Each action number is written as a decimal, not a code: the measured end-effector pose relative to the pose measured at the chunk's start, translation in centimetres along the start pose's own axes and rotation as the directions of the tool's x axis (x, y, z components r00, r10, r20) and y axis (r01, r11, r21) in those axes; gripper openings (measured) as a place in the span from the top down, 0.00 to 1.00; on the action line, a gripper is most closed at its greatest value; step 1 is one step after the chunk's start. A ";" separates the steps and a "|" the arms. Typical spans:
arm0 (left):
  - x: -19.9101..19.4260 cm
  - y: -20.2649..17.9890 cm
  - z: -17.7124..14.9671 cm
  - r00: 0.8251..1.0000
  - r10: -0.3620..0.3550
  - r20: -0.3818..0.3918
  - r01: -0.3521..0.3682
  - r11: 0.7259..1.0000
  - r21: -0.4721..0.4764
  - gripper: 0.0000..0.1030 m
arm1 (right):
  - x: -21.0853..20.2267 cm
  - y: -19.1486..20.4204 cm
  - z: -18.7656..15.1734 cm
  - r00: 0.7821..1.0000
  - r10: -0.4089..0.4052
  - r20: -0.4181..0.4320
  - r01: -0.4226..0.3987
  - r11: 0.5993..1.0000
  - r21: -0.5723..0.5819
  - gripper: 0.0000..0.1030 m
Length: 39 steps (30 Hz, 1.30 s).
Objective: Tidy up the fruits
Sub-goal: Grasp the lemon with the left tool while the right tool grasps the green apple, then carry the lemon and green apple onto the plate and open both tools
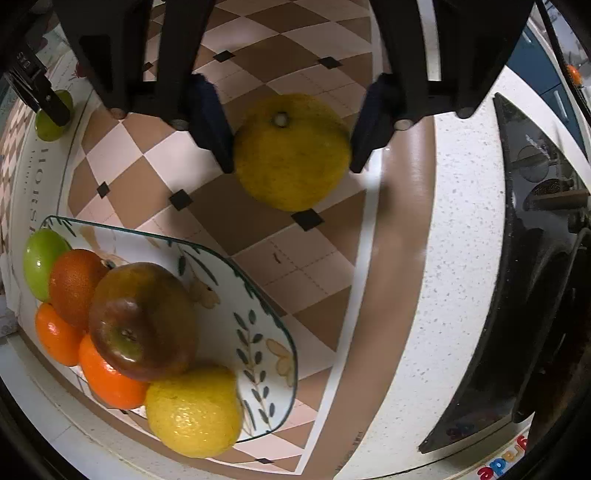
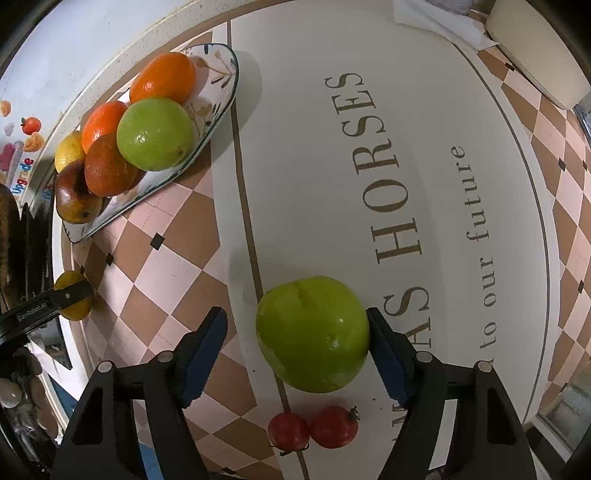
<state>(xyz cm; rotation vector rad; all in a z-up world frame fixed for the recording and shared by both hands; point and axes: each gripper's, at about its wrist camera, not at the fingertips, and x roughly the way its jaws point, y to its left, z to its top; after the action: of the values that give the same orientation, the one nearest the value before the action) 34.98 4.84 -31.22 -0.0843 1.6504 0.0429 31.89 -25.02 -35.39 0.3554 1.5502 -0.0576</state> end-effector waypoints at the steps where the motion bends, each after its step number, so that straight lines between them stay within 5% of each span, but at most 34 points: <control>1: 0.0 -0.1 -0.1 1.000 0.004 0.004 -0.004 1.000 0.003 0.45 | 0.1 0.1 0.0 1.000 -0.006 0.000 0.006 1.000 -0.003 0.29; 7: 0.0 -0.5 -0.4 1.000 0.008 0.013 -0.008 1.000 0.013 0.45 | 0.3 -0.2 0.2 0.999 -0.033 0.004 0.033 0.999 -0.006 0.43; 23: -6.6 0.2 -0.8 0.992 -0.060 0.107 0.056 0.998 0.041 0.45 | -2.7 1.3 -0.1 0.997 0.029 0.074 -0.025 0.998 -0.058 0.43; 32: -11.0 1.2 3.9 0.975 -0.145 0.166 0.148 0.989 -0.005 0.45 | -7.0 3.8 5.2 0.980 0.135 0.144 -0.125 0.989 -0.076 0.43; 39: -7.7 1.6 8.6 0.979 -0.191 0.074 0.198 0.975 -0.101 0.45 | -6.2 4.2 11.5 0.978 0.152 0.141 -0.148 0.988 -0.043 0.43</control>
<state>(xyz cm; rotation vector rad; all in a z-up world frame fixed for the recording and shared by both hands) 43.97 7.35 -24.28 -0.3239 1.5687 -0.0150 43.88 -25.18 -28.72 0.4326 1.3765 0.0584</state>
